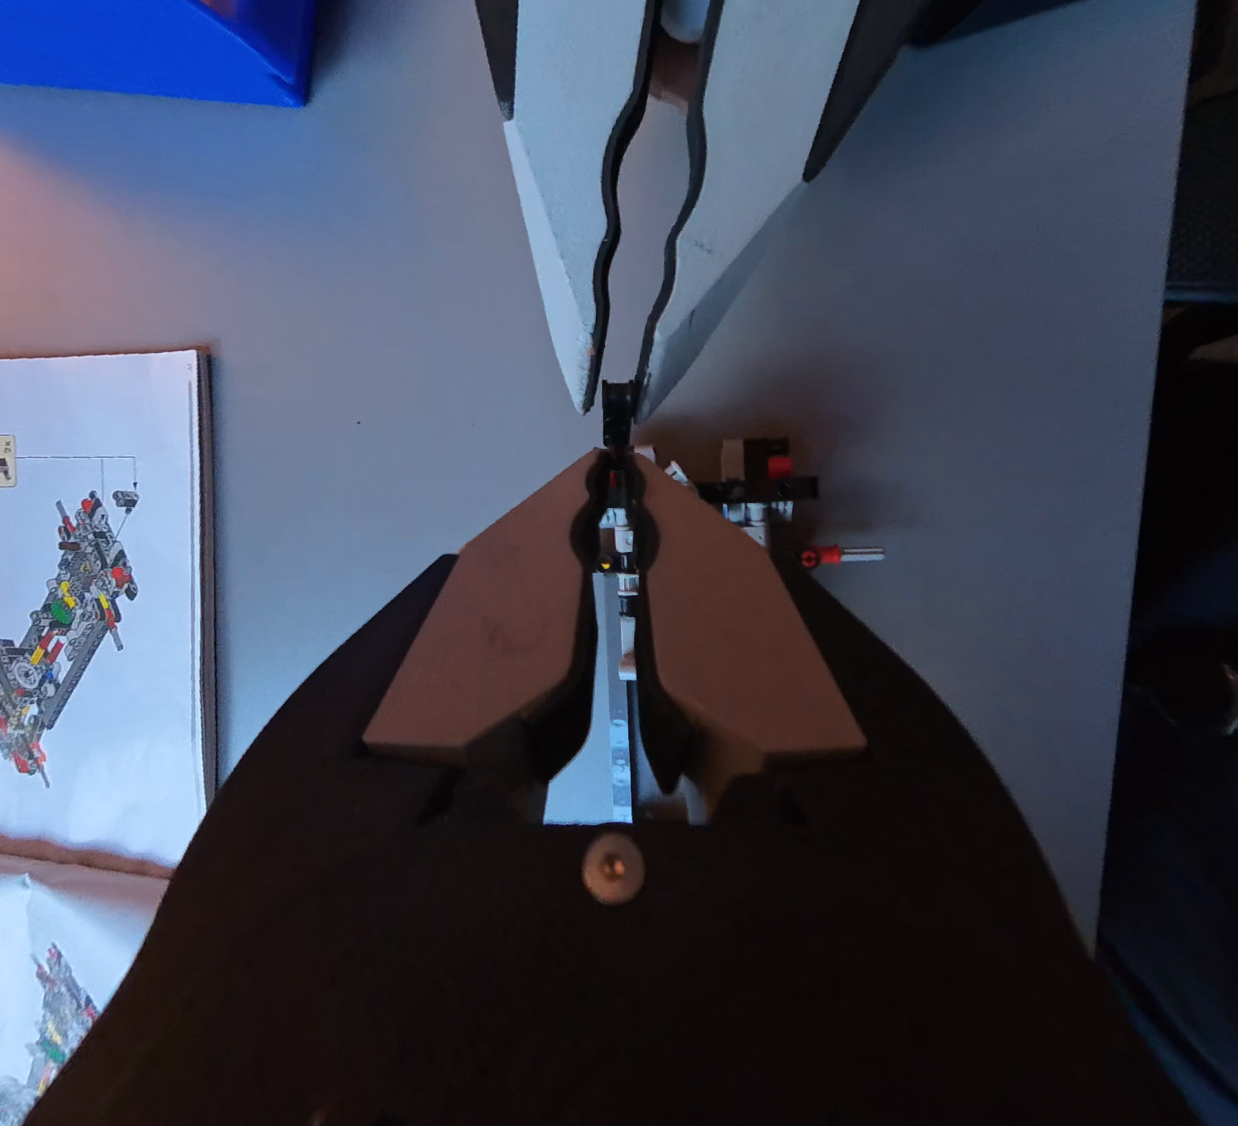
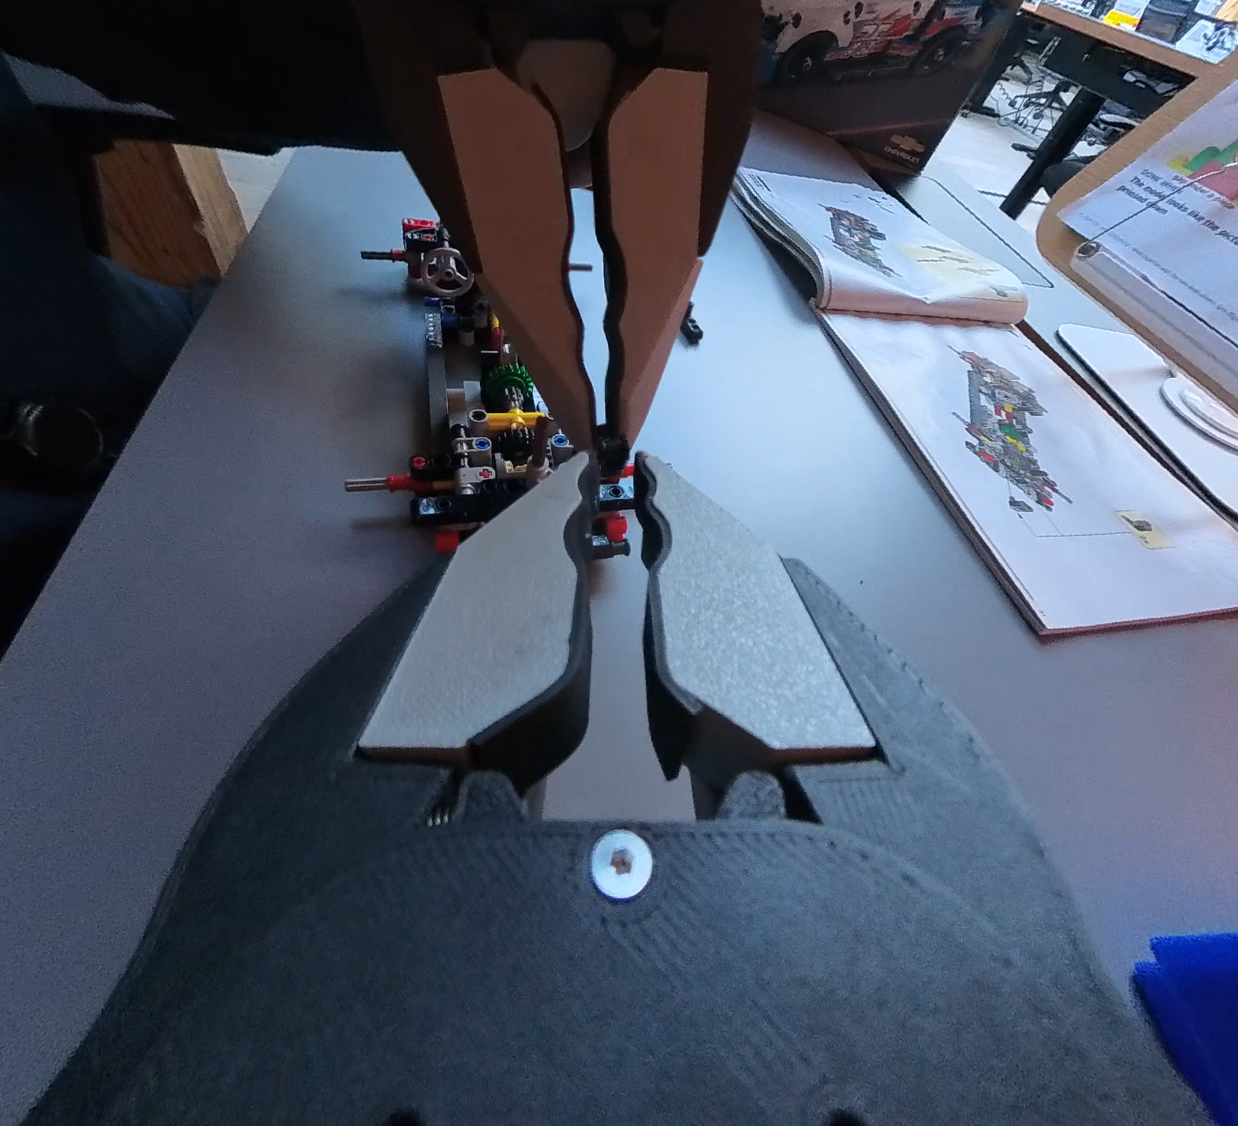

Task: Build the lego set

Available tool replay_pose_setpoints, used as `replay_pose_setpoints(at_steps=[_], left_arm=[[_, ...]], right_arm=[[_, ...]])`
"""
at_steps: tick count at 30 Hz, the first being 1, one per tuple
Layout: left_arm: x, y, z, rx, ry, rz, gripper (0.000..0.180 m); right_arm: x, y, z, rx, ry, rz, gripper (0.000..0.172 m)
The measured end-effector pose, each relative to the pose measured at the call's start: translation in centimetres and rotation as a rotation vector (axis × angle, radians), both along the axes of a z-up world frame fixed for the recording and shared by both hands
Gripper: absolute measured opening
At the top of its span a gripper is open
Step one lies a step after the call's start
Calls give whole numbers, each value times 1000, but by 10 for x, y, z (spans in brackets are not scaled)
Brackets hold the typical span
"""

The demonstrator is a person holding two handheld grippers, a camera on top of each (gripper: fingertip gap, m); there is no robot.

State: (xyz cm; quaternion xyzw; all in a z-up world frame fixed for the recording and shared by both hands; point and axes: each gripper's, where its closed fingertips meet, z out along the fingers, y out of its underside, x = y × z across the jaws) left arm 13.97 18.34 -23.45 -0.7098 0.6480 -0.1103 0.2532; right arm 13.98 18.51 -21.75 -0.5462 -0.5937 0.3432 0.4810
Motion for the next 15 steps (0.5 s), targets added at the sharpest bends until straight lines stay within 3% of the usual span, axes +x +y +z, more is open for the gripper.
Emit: replay_pose_setpoints(at_steps=[12,15], left_arm=[[-1,0,-6,-63,37,2,1],[-7,8,-4,-52,19,47,18]], right_arm=[[0,0,-8,45,-67,-29,5],[4,0,-15,-1,-107,-34,5]])
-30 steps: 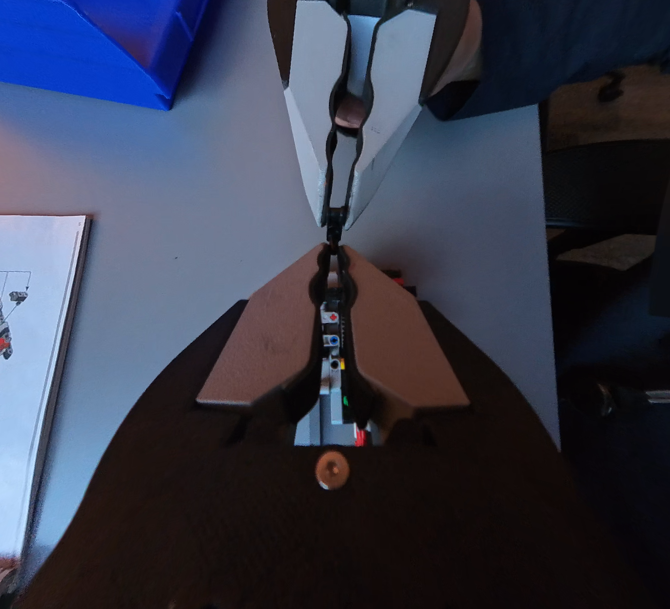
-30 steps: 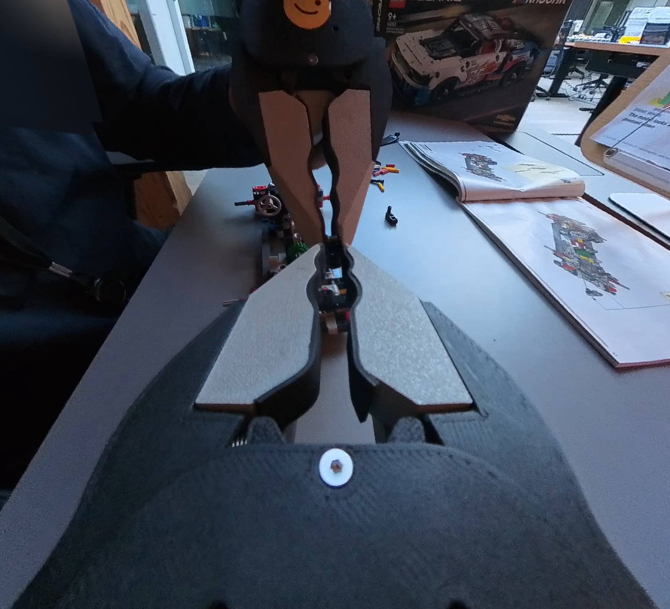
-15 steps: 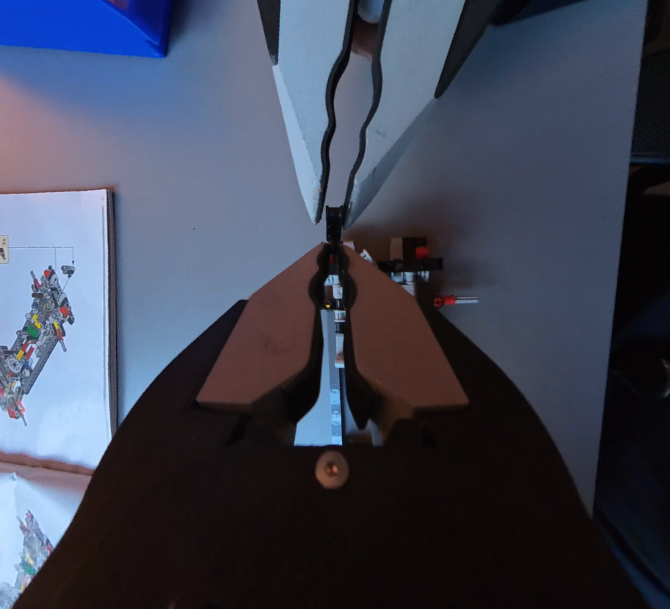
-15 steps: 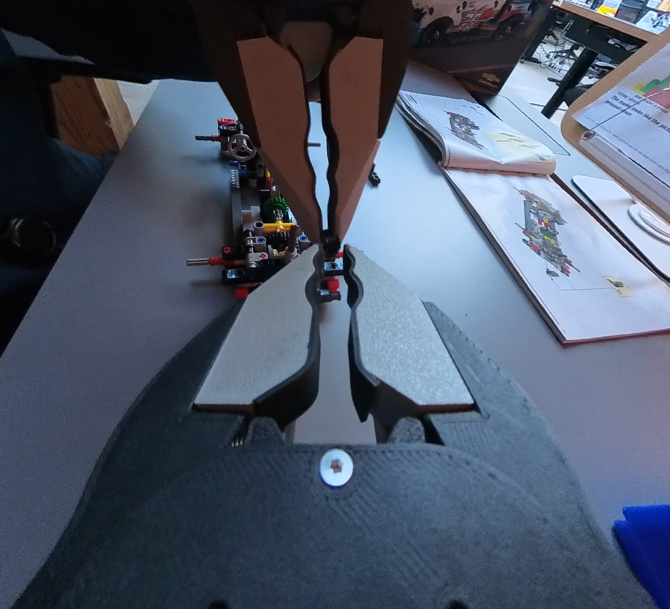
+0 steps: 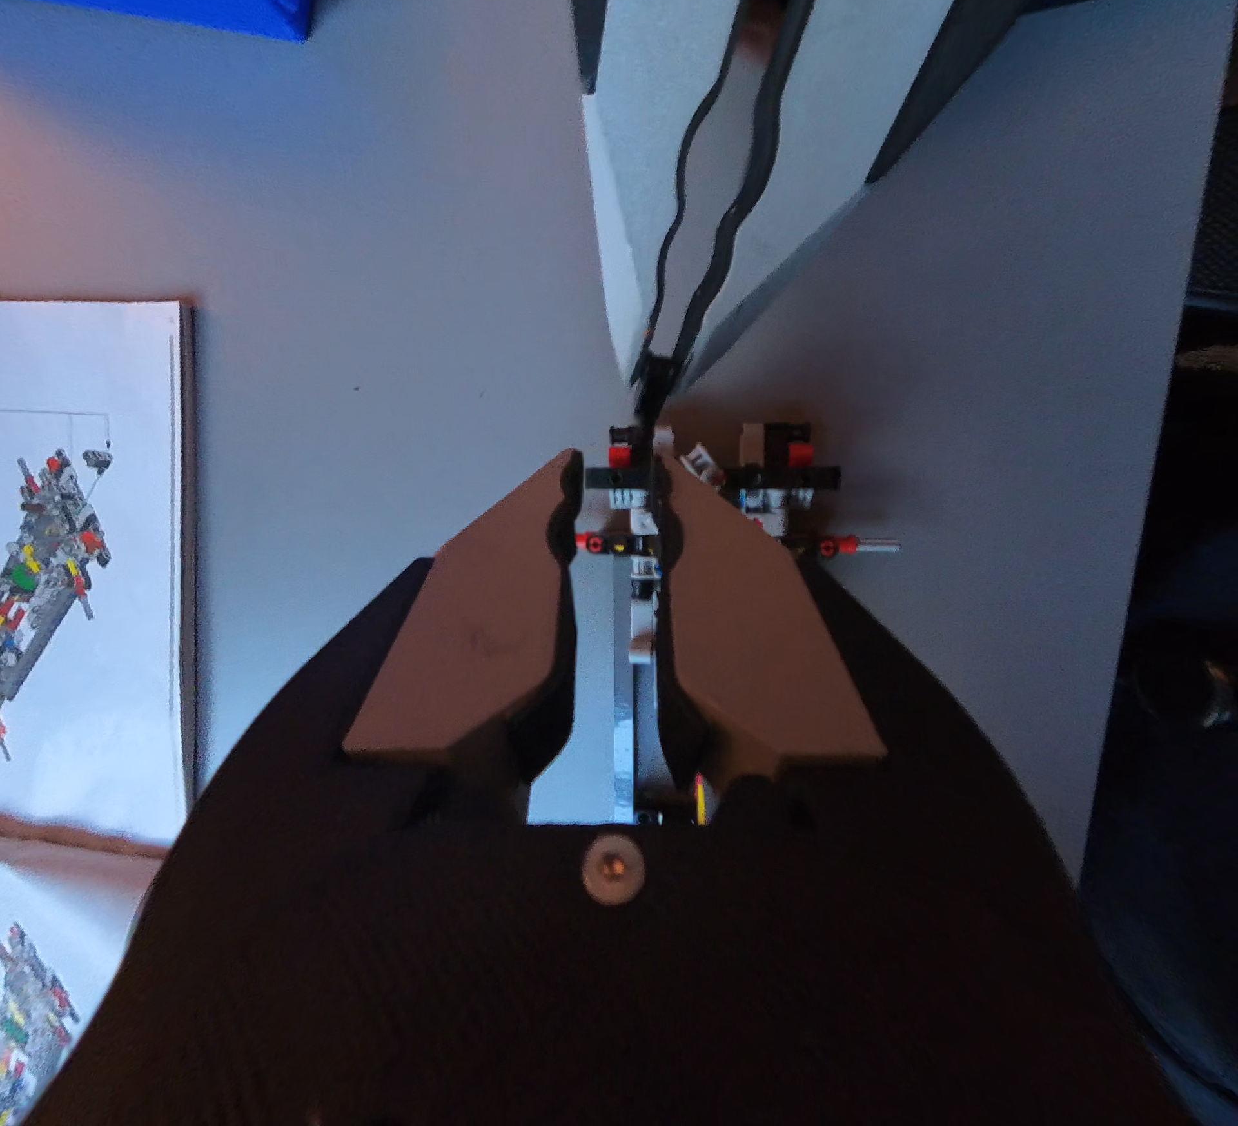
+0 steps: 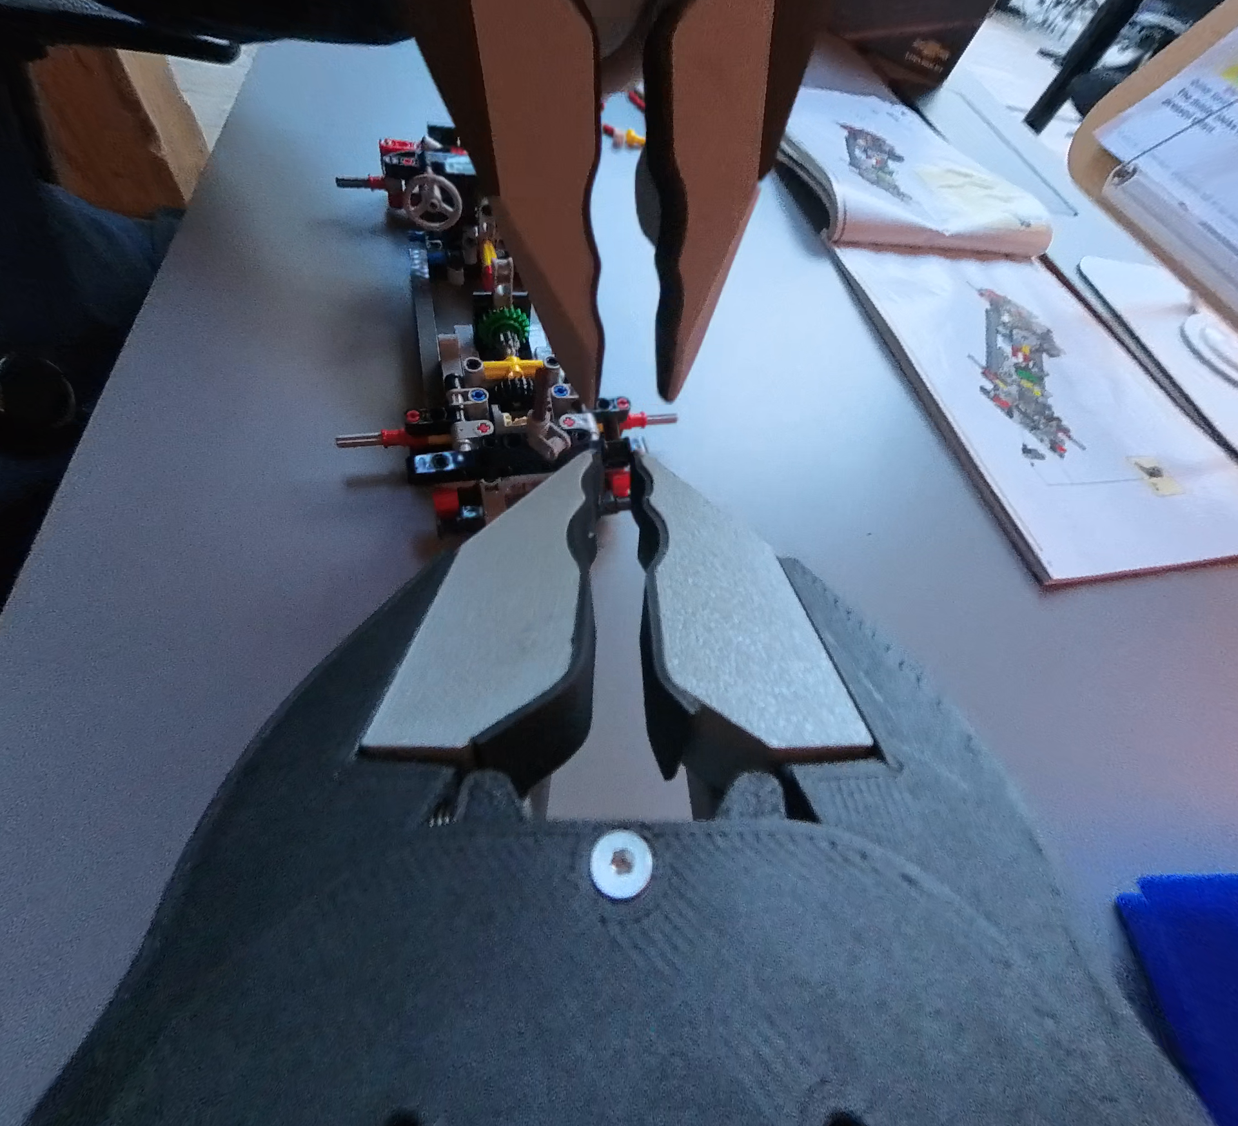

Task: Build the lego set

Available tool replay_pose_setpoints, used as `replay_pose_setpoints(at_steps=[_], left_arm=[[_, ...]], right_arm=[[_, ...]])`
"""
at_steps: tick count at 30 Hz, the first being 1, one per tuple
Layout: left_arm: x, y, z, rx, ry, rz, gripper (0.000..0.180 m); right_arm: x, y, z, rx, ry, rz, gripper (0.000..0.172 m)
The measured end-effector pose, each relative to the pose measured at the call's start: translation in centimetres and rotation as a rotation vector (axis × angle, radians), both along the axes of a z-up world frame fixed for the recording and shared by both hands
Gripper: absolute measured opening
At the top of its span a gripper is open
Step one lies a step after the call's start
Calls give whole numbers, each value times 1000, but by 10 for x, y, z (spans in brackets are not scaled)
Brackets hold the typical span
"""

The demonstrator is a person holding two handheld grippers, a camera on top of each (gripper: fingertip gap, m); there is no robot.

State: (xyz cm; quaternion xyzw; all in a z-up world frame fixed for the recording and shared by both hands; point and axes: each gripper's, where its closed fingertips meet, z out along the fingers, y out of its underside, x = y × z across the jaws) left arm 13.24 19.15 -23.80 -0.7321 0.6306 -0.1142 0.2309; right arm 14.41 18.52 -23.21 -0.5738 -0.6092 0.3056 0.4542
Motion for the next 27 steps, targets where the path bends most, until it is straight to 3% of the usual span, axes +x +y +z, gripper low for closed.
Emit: replay_pose_setpoints(at_steps=[4,9,17,22,27], left_arm=[[-18,-12,-7,-123,5,0,26],[-46,-11,-29,-164,114,11,31],[-43,-8,-39,-210,105,-3,35],[-38,-9,-32,-223,65,-26,35],[-37,-13,-36,-260,94,-36,51]], right_arm=[[5,-2,-14,-79,-77,-4,4],[7,-9,-28,-135,-143,13,5],[1,-16,-43,-153,-217,35,5],[-1,-20,-47,-137,-244,44,4],[-1,-18,-45,-133,-236,34,4]])
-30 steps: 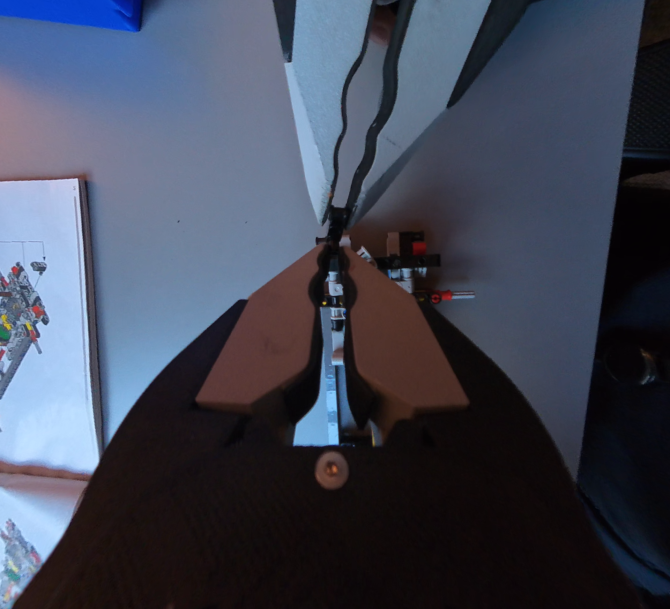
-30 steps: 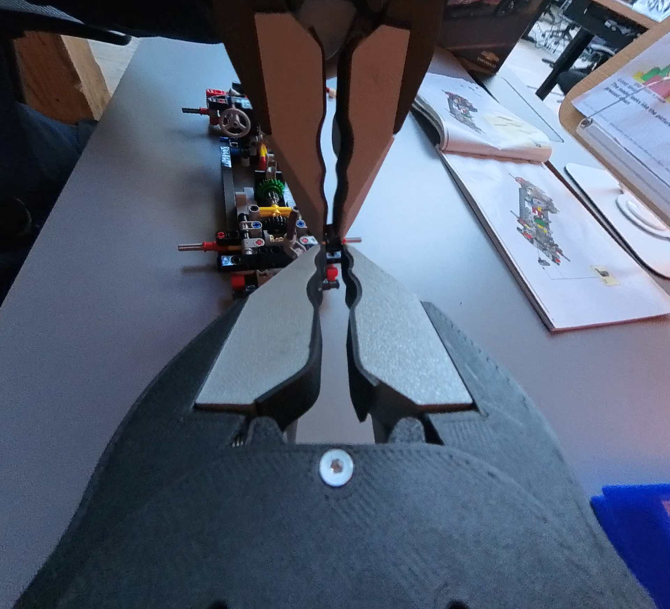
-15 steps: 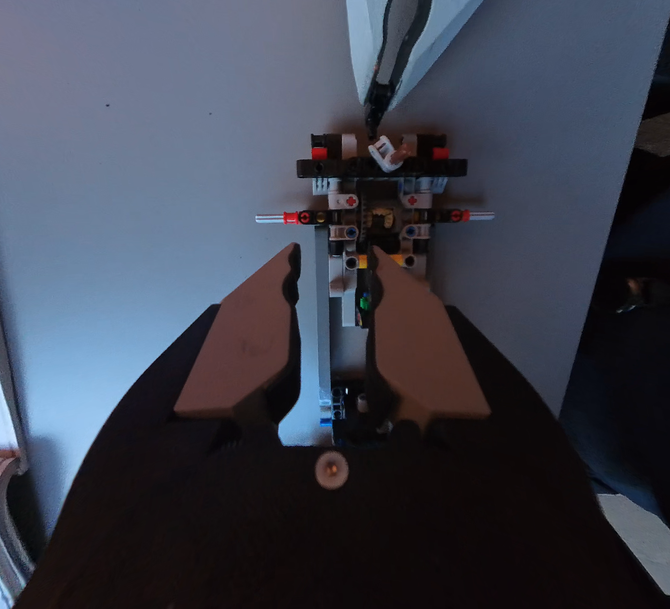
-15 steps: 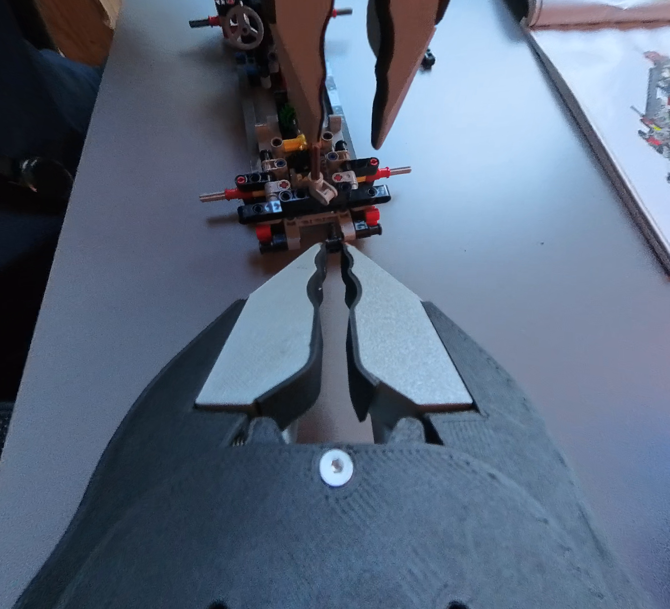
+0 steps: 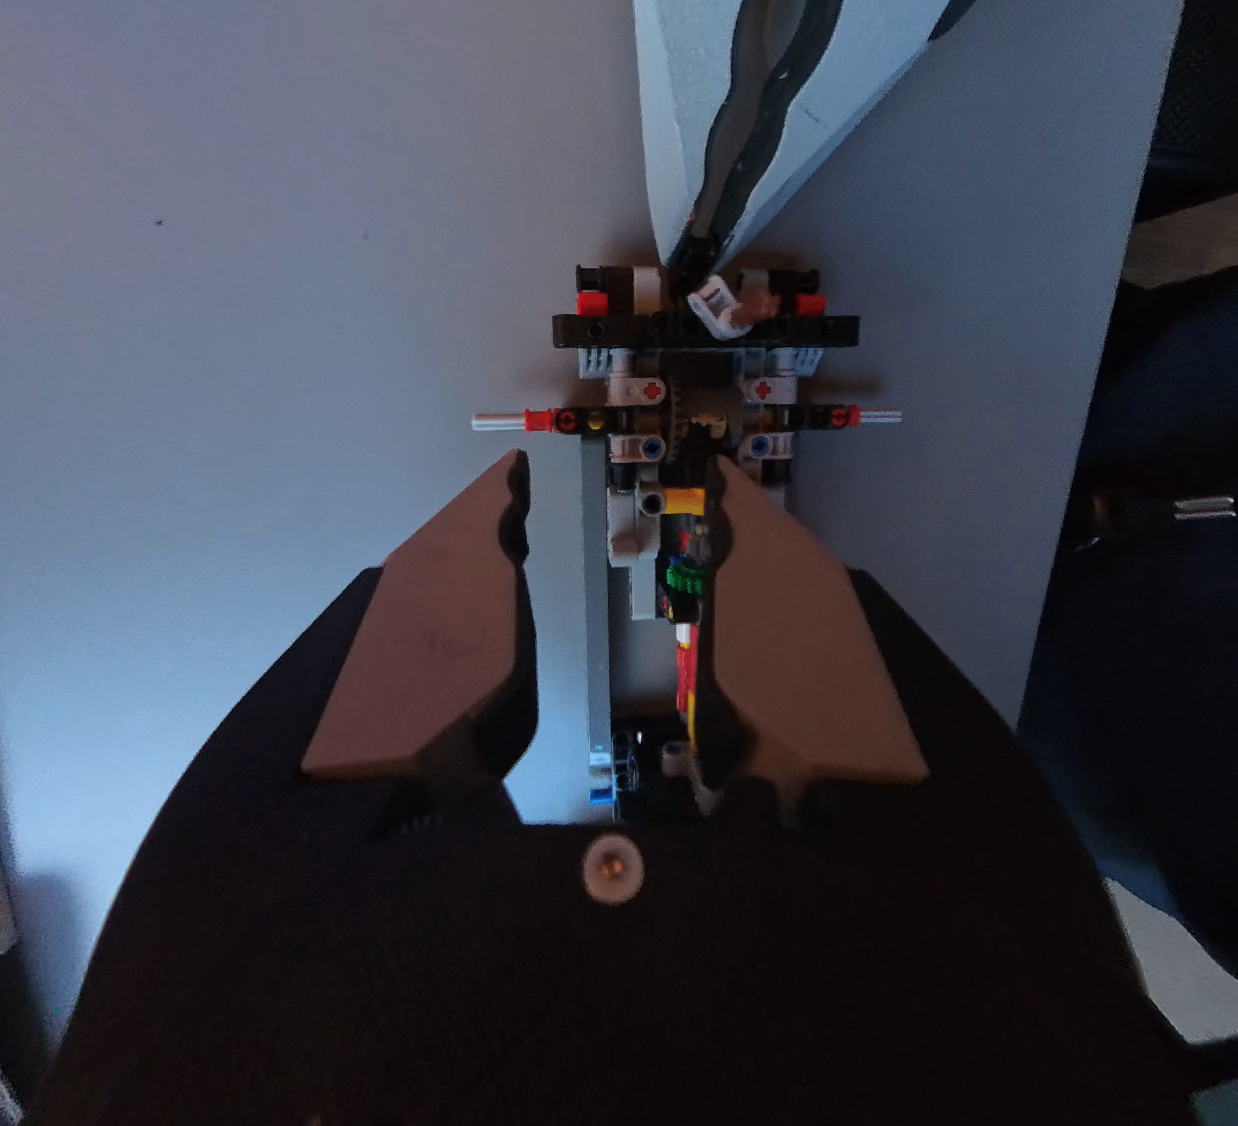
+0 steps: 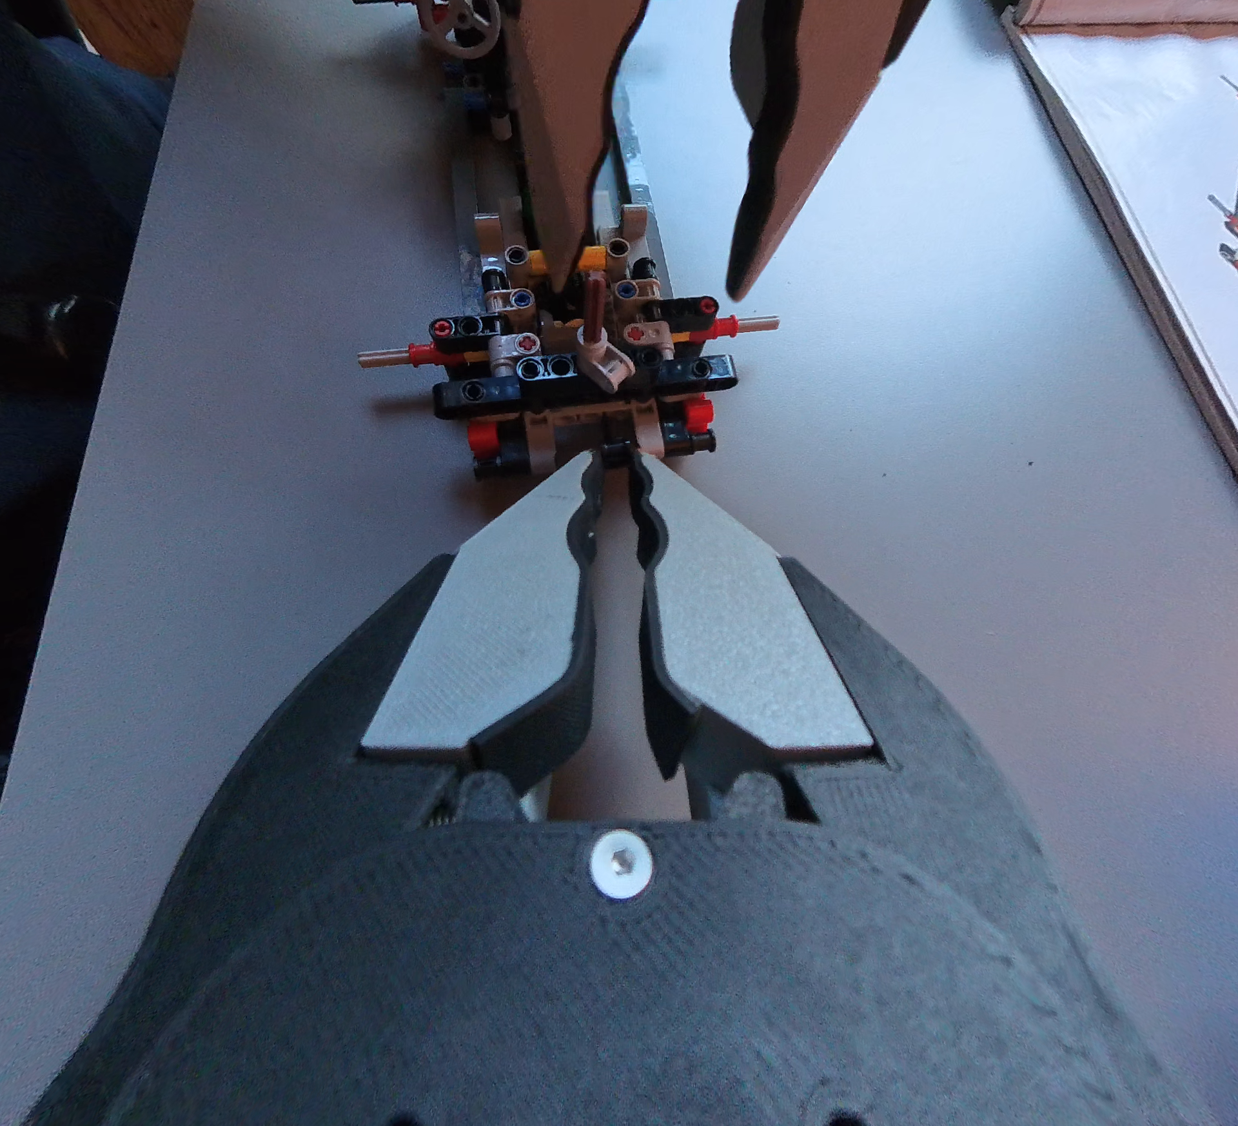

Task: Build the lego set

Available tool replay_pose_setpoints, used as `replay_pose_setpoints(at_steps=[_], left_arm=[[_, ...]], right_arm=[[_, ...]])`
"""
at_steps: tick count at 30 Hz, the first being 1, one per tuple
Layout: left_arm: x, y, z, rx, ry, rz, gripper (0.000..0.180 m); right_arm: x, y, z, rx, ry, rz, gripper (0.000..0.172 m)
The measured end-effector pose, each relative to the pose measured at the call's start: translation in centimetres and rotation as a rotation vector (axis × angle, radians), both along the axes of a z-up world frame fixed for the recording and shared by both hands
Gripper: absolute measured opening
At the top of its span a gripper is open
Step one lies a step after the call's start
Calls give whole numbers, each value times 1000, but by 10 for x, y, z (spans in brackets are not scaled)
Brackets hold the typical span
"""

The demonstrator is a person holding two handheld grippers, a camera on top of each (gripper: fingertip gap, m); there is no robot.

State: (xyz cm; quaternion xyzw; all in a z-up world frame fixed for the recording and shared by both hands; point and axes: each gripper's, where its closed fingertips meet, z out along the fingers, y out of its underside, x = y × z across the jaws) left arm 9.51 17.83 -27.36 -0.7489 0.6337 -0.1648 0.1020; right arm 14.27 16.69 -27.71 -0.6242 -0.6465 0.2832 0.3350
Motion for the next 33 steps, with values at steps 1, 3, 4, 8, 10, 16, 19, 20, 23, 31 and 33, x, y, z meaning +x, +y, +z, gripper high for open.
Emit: replay_pose_setpoints(at_steps=[1,3,4,8,10,16,19,20,23,31,33], left_arm=[[2,-2,-2,-9,6,-9,53],[4,-5,-7,-17,20,-22,55],[5,-5,-8,-23,24,-23,56],[6,-3,-8,-37,12,-11,58],[6,-5,-8,-51,2,-18,55],[6,-11,-8,-154,-46,-10,43],[6,-11,-7,-193,-68,2,42],[6,-11,-7,-200,-71,3,41],[5,-12,-8,-208,-69,-2,40],[5,-14,-8,-213,-44,25,35],[4,-15,-8,-198,-36,31,35]], right_arm=[[0,0,1,1,3,-1,4],[0,0,1,2,5,-2,4],[0,1,0,5,2,-4,4],[0,2,0,10,0,-10,4],[0,2,-1,10,0,-9,4],[0,1,0,4,12,1,4],[-1,1,0,16,12,8,4],[-1,0,0,20,12,11,4],[-2,-1,1,47,7,17,4],[-6,-7,2,90,-3,40,4],[-8,-8,2,88,2,39,4]])
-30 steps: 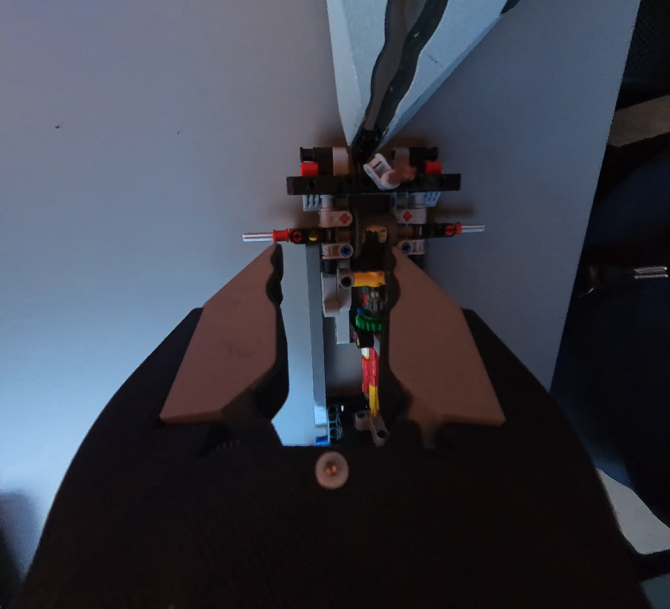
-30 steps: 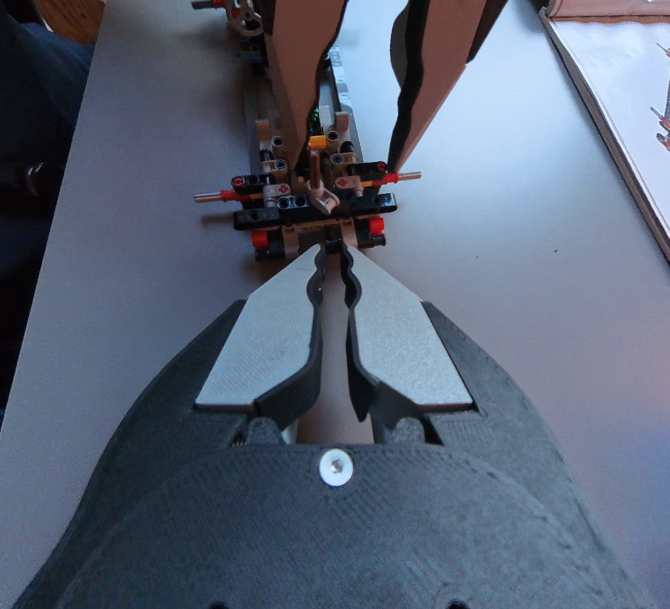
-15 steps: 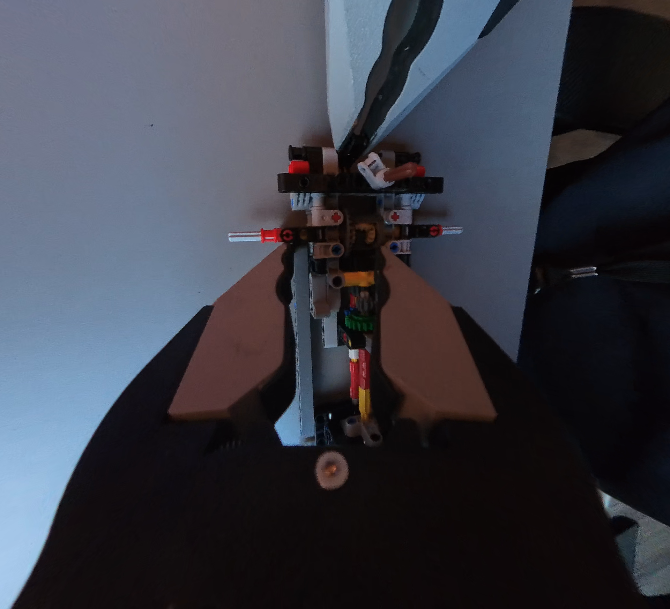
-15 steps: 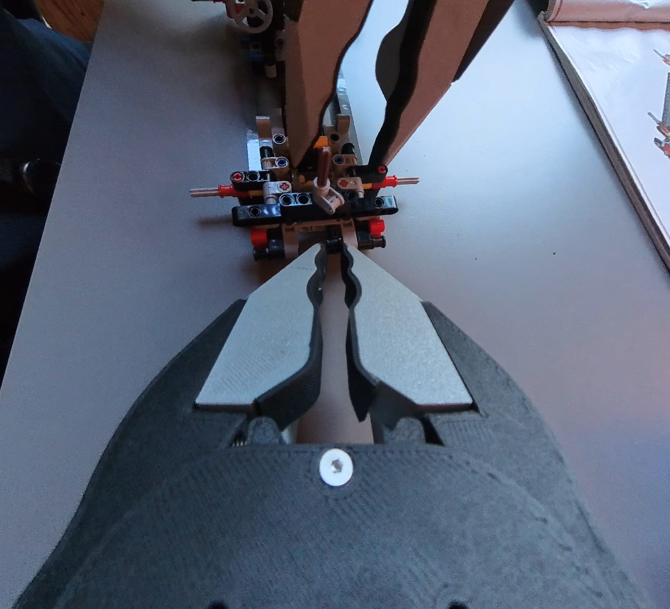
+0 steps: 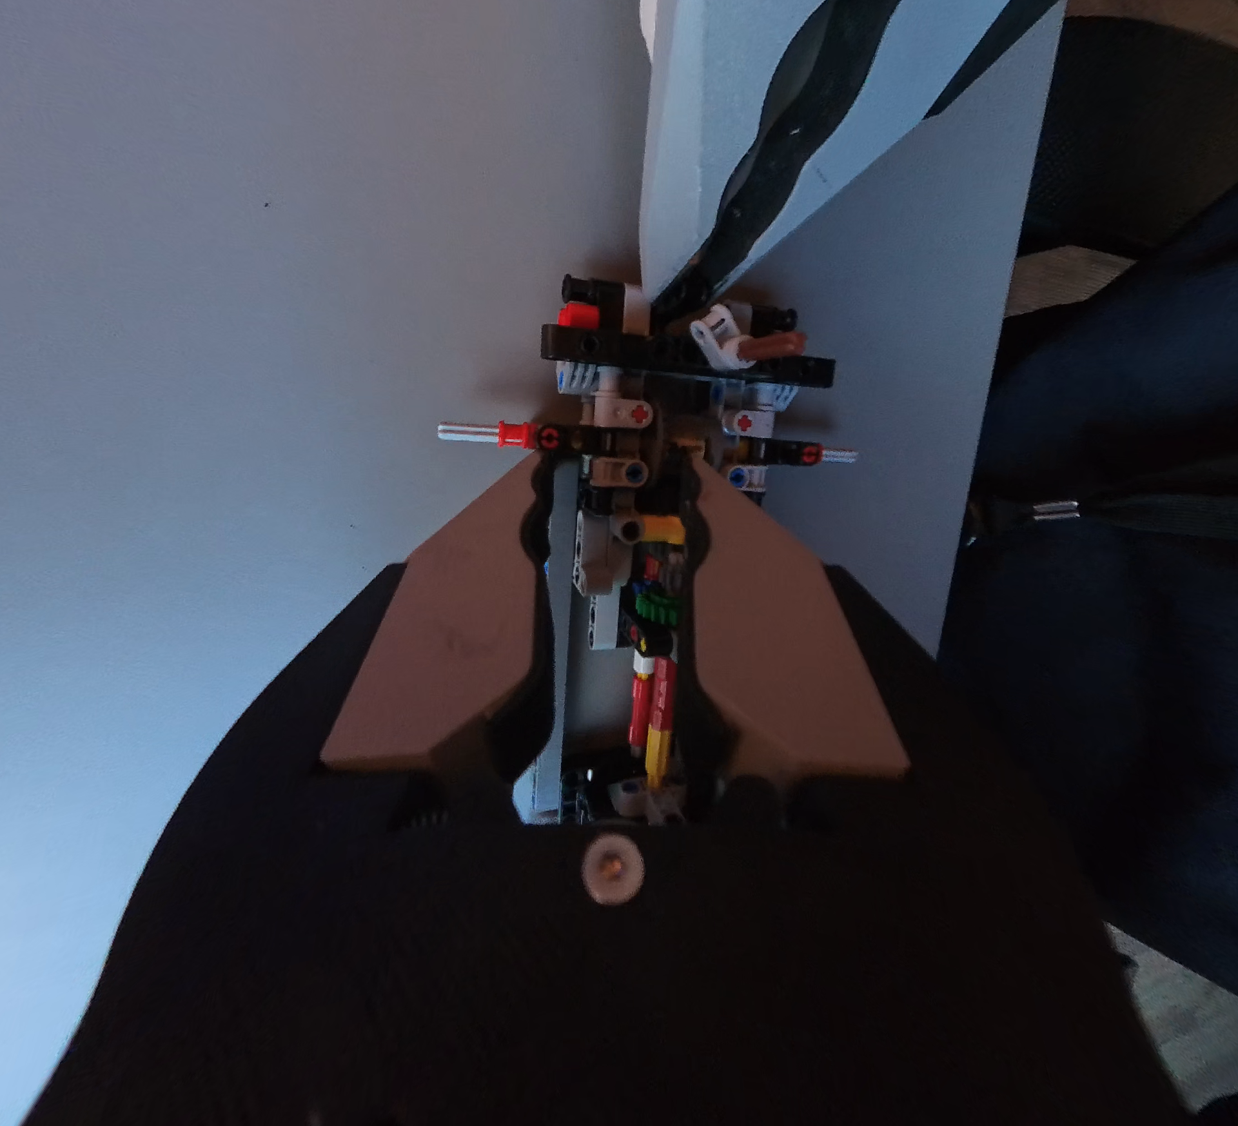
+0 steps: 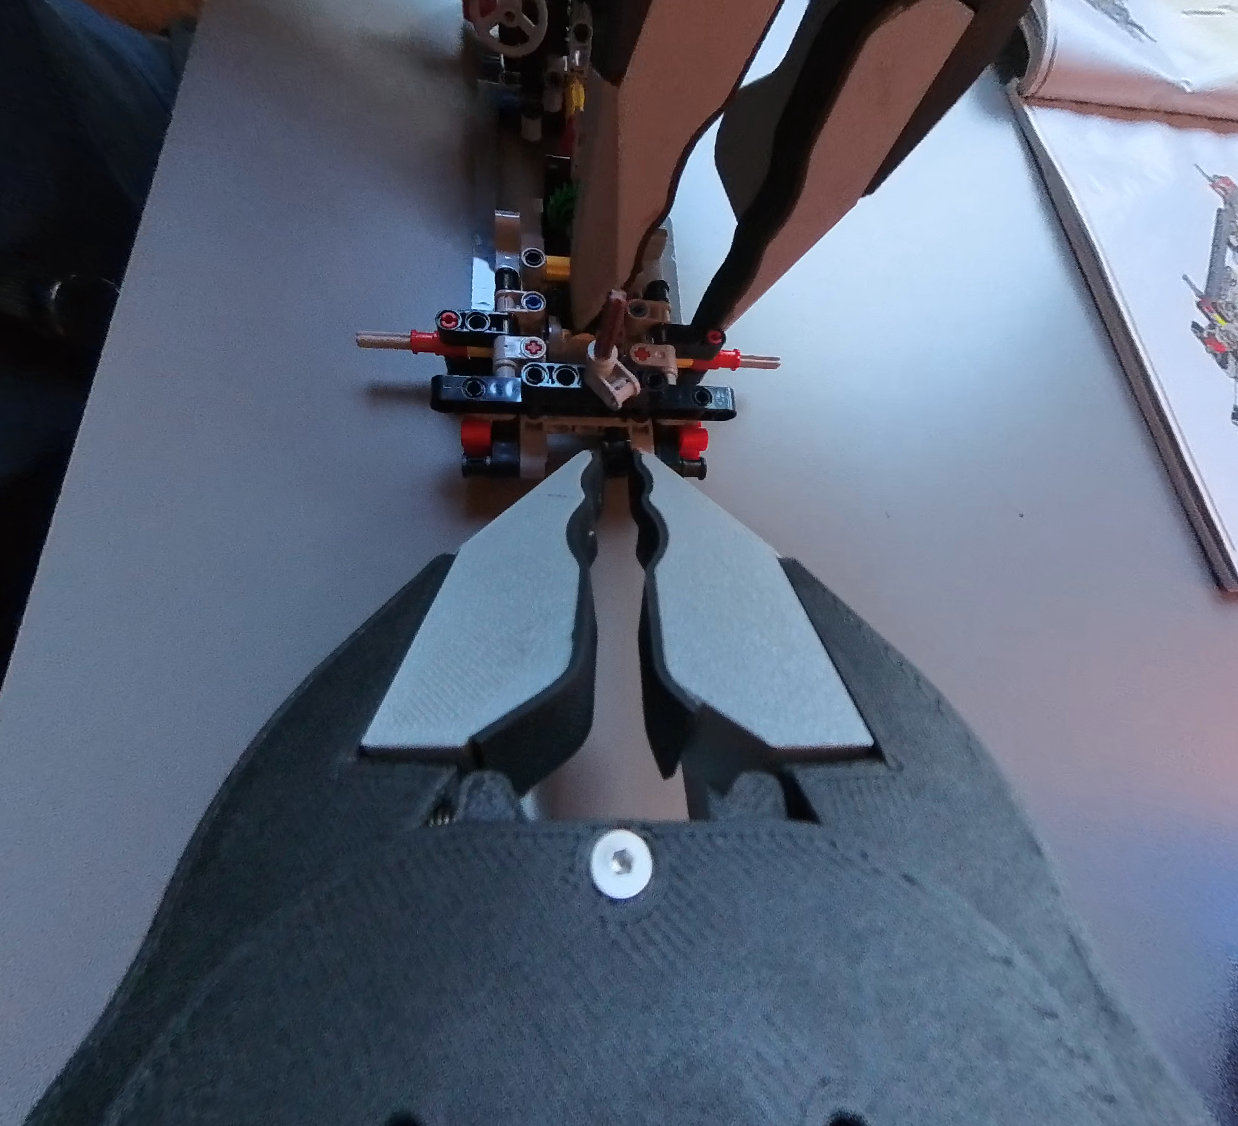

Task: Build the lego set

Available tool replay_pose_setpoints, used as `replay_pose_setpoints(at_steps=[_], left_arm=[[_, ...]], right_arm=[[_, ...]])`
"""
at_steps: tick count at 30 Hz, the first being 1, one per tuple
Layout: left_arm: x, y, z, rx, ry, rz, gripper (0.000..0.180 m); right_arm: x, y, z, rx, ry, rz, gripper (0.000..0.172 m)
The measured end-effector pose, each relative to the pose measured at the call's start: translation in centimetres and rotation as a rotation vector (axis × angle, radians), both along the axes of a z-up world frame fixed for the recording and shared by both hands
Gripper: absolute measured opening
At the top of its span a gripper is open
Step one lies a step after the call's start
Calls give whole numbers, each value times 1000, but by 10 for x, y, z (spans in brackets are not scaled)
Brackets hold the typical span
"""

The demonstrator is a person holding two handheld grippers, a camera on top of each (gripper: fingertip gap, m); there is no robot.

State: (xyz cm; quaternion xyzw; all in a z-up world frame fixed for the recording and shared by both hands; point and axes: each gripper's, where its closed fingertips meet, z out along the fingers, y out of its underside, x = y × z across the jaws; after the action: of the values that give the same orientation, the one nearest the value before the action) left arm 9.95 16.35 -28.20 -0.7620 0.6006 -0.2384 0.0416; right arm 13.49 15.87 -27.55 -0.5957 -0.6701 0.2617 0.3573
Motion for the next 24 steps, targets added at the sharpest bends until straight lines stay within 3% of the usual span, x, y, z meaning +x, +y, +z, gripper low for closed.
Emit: replay_pose_setpoints(at_steps=[11,17,24], left_arm=[[-3,-3,-1,46,30,80,33],[-4,-3,0,29,10,91,33],[-3,-4,2,2,-20,103,32]], right_arm=[[-12,-5,1,48,-12,-17,4],[-13,-7,2,-136,43,7,4],[-8,-7,5,-32,55,28,9]])
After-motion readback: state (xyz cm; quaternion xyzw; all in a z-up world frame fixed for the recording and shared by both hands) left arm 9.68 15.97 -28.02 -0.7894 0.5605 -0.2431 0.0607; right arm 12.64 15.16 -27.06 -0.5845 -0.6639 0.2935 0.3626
